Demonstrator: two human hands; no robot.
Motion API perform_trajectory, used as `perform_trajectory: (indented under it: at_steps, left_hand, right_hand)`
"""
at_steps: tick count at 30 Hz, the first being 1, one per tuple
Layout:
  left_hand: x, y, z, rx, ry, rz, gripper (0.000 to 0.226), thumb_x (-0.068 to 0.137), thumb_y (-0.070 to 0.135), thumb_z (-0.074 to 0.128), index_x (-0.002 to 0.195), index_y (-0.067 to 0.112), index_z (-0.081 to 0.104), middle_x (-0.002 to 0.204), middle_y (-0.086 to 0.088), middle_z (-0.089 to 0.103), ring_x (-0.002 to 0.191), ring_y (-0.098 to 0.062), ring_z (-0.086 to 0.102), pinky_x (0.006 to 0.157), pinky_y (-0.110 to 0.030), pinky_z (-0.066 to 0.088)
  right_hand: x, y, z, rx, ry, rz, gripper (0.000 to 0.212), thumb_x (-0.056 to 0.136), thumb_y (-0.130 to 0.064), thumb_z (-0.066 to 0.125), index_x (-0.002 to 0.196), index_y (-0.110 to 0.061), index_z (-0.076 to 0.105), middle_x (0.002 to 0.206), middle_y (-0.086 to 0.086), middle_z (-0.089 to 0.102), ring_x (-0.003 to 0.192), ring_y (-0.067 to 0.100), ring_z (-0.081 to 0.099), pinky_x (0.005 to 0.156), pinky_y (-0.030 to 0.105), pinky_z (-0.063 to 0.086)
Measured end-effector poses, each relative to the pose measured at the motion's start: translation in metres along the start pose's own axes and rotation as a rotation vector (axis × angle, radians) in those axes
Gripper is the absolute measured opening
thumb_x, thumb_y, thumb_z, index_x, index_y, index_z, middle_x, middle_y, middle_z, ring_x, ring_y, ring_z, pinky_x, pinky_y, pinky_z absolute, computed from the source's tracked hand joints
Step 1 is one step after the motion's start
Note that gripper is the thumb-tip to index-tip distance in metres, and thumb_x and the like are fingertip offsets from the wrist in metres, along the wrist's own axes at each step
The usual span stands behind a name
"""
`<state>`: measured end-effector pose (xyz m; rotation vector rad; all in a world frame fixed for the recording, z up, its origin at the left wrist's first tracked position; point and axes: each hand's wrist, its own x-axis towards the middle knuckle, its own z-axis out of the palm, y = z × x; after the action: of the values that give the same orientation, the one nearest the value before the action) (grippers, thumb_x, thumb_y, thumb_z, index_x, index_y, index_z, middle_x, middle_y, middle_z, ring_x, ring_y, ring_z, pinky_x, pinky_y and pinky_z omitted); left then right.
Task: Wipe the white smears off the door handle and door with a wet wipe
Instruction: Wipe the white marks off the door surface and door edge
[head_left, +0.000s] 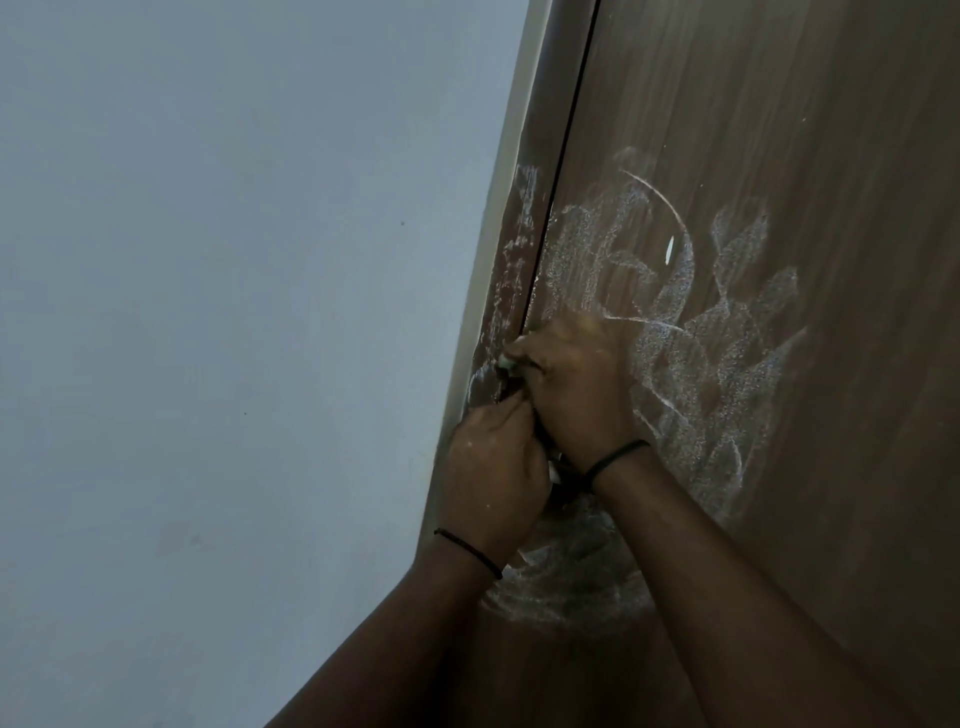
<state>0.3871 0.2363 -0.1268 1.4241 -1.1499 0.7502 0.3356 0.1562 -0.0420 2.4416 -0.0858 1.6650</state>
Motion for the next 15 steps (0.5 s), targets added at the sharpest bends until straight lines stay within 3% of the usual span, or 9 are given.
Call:
perform_trajectory:
  at_steps: [3,6,8,11,15]
  left_hand:
    - [-0.003,-0.008,-0.001,0.033,-0.042,0.004,0.046,0.087,0.013,0.045,0.130,0.012,0.063,0.130,-0.001,0.065,0.105,-0.019,0.063,0.093,-0.034,0.052]
    - [-0.003,-0.009,0.000,0.030,-0.040,-0.010,0.043,0.093,0.022,0.044,0.131,0.013,0.063,0.133,0.000,0.064,0.105,-0.015,0.062,0.092,-0.028,0.052]
    - [-0.002,-0.009,0.000,0.011,-0.031,-0.017,0.039,0.096,0.026,0.045,0.129,0.018,0.064,0.129,0.005,0.066,0.101,-0.011,0.061,0.088,-0.025,0.050]
    - [0.001,-0.011,-0.001,-0.013,-0.041,-0.009,0.037,0.097,0.027,0.044,0.128,0.019,0.064,0.124,0.007,0.068,0.101,-0.011,0.061,0.088,-0.025,0.049]
    - [-0.002,-0.010,-0.001,0.019,-0.041,-0.026,0.040,0.096,0.028,0.047,0.129,0.015,0.065,0.130,0.002,0.065,0.112,-0.011,0.061,0.097,-0.025,0.049]
  right_hand:
    - [-0.001,0.010,-0.014,-0.097,0.007,0.084,0.012,0.081,-0.008,0.075,0.088,-0.018,0.076,0.087,-0.002,0.073,0.085,0.024,0.056,0.078,0.034,0.041]
    - [0.021,0.007,-0.017,-0.104,0.082,0.126,0.009,0.081,-0.009,0.075,0.086,-0.017,0.074,0.084,0.000,0.071,0.085,0.023,0.056,0.083,0.028,0.033]
    - [0.028,-0.001,-0.011,-0.074,0.007,0.049,0.005,0.082,-0.012,0.075,0.079,-0.016,0.077,0.081,-0.001,0.072,0.085,0.022,0.058,0.086,0.030,0.039]
    - [0.016,0.002,-0.010,-0.100,-0.151,0.011,0.005,0.084,-0.019,0.075,0.083,-0.019,0.080,0.081,0.000,0.071,0.087,0.026,0.058,0.080,0.041,0.044]
    - [0.006,0.020,-0.028,-0.143,0.027,0.088,0.005,0.080,-0.019,0.079,0.084,-0.017,0.079,0.081,0.002,0.070,0.083,0.023,0.053,0.076,0.031,0.038]
